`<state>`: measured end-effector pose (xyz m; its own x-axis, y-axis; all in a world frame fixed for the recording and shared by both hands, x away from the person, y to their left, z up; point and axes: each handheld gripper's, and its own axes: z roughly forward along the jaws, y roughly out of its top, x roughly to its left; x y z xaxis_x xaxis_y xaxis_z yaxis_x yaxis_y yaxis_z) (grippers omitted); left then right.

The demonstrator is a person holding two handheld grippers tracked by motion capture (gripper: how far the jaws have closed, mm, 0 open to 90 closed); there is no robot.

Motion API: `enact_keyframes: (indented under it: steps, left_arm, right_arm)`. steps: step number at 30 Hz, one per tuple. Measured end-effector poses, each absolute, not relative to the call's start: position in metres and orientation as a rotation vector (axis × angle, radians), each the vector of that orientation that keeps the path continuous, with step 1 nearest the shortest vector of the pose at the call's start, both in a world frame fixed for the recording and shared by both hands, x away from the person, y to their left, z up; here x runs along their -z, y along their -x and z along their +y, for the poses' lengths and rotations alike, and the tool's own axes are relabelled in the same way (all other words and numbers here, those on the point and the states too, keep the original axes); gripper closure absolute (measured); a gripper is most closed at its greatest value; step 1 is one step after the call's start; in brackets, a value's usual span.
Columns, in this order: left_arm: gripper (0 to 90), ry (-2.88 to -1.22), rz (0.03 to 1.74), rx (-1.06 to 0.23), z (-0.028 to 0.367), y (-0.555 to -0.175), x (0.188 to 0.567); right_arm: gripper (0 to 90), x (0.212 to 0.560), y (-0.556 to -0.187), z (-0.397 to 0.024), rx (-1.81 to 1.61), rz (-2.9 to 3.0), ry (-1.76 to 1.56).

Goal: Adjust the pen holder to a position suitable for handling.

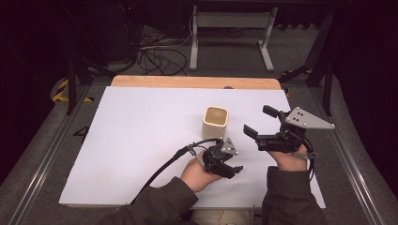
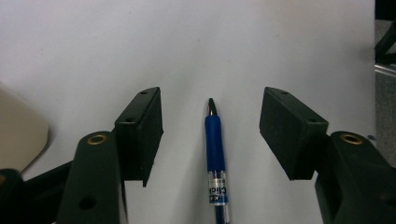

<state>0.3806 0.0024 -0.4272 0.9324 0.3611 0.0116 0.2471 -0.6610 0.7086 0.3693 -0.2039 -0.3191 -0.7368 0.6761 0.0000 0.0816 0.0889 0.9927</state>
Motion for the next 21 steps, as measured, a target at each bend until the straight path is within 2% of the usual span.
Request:
enact_keyframes:
  steps: [21]
  left_arm:
    - [57.3,-2.422,0.454,-0.141,-0.013,-0.386,0.450]
  right_arm:
    - [4.2,0.318,-0.368,-0.205,-1.692,1.913,-0.748]
